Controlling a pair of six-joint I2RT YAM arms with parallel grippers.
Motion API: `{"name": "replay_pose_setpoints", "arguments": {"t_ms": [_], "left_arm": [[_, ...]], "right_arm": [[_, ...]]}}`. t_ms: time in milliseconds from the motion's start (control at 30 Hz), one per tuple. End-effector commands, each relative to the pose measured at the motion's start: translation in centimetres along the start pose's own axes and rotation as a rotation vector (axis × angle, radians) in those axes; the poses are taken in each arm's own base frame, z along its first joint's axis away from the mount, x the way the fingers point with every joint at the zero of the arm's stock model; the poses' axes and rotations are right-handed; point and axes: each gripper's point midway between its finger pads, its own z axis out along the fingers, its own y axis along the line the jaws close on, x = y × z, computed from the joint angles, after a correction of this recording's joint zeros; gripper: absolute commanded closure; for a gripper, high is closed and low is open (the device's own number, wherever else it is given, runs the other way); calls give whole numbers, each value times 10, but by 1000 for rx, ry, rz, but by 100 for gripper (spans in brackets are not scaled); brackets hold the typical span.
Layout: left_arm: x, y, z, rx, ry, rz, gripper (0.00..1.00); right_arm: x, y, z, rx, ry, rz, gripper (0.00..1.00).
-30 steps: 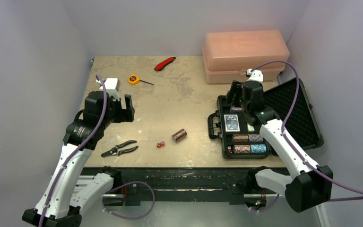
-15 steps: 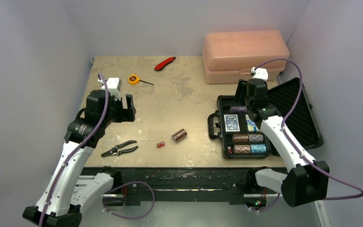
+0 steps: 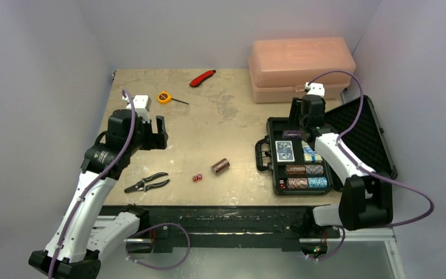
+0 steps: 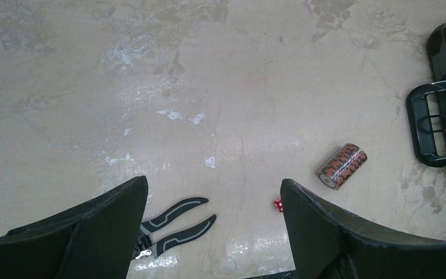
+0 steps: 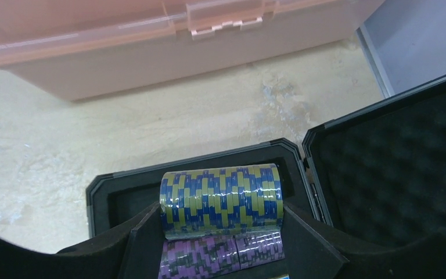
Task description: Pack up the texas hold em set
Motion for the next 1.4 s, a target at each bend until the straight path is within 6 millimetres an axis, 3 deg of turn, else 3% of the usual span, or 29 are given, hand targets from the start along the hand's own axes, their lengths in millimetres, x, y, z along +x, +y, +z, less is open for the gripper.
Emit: {"name": "replay_pose_setpoints", "arguments": {"t_ms": [0,600,1067,1367], "left_arm": [[-7,-3,2,9,-26,-9,16],[-5,-3,6,8,-15,-7,16],[-2,-1,12,-11,5,-1,16],[-2,-1,13,-7,9,-1,16]], "right_arm": [[-36,1,11,8,-130,12,100],[0,-14,57,80,-31,-44,100],[17,-17,72,88,18,-71,100],[17,-18,77,93,48,-75,100]]}}
